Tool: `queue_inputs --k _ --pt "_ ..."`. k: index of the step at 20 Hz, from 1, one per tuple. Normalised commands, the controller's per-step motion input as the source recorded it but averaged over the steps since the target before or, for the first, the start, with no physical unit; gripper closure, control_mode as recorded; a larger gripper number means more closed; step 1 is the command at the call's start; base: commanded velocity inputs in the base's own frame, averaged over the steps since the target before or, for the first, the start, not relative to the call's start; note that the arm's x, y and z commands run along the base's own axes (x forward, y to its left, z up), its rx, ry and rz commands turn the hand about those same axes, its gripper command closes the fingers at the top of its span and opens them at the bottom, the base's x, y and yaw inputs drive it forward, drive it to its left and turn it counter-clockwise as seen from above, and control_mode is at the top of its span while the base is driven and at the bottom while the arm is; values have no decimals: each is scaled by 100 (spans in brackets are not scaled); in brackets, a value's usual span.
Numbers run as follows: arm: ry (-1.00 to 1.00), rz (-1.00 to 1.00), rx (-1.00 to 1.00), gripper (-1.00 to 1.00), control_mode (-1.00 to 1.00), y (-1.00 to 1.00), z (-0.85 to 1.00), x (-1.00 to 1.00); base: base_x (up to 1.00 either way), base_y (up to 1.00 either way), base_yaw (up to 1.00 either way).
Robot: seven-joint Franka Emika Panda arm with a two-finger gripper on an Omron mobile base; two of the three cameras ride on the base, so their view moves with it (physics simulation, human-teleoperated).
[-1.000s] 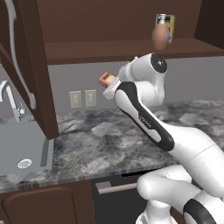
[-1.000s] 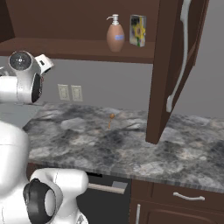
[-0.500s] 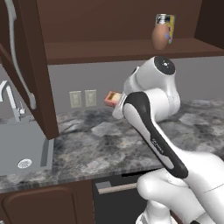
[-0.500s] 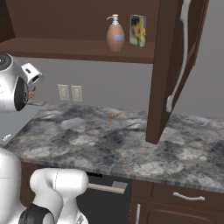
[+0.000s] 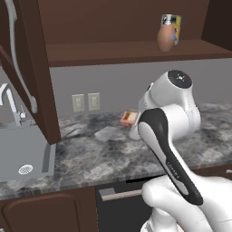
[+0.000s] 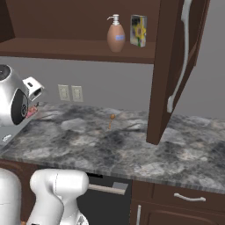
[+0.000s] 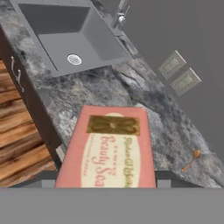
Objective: Pick the bar soap and soap dispenser from the cabinet and place them on the counter.
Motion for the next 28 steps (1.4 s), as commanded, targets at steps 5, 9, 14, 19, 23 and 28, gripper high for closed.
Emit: queue_inputs --k 5,9,14,19,23,28 --pt "1 -13 0 100 -100 -20 -50 0 0 0 0" --pt "6 -26 0 100 -100 -17 -45 3 0 0 0" --pt "6 -13 10 100 -100 -21 -25 26 0 0 0" --pt "8 -1 19 100 -100 -35 -18 33 0 0 0" --pt "1 -1 7 100 -100 -6 -38 15 0 0 0" --pt "0 -6 0 100 -100 3 -44 22 0 0 0"
